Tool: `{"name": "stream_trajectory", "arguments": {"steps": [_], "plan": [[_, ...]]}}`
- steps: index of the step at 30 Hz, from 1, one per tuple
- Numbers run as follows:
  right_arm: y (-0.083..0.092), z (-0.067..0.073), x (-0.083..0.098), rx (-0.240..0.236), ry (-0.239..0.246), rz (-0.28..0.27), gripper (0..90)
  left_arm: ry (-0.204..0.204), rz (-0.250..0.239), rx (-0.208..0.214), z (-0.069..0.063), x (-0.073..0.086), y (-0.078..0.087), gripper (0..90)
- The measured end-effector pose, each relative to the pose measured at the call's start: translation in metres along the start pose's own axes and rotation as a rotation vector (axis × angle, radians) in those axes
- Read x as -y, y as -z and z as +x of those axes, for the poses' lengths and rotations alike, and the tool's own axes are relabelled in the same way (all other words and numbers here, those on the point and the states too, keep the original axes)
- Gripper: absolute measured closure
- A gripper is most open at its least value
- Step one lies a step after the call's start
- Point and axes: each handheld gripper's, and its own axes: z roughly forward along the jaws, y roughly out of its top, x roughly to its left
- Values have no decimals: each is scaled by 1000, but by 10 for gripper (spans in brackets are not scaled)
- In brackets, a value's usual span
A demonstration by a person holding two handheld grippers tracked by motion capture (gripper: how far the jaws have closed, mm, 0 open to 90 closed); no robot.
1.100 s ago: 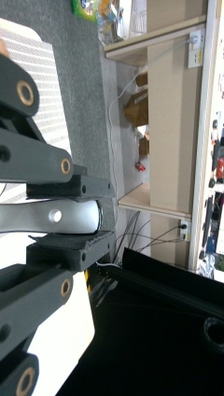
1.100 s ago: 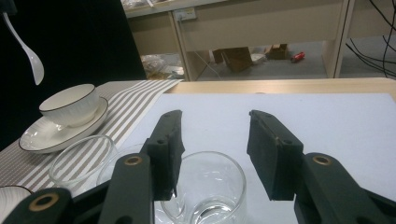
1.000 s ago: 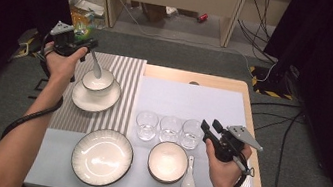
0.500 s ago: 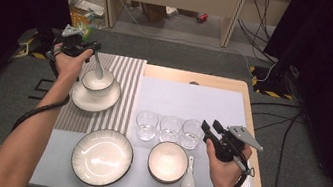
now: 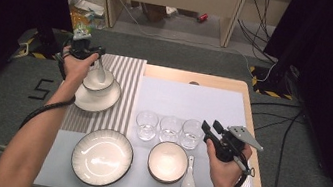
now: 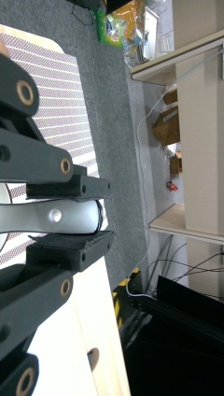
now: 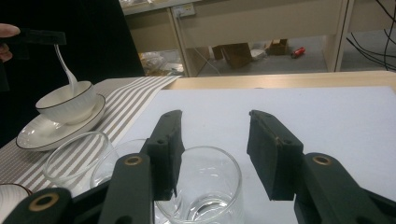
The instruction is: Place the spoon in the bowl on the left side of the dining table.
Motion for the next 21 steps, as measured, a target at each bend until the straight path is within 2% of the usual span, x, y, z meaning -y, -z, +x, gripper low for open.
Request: {"name": "stream_trajectory", "arguments": {"steps": [15, 21], "plan": [[0, 0, 1, -4, -1, -2, 553, 6, 55, -5, -4, 17, -18, 730], [-1, -1, 1, -7, 2, -5, 553, 1, 55, -3, -6, 19, -20, 729]]}}
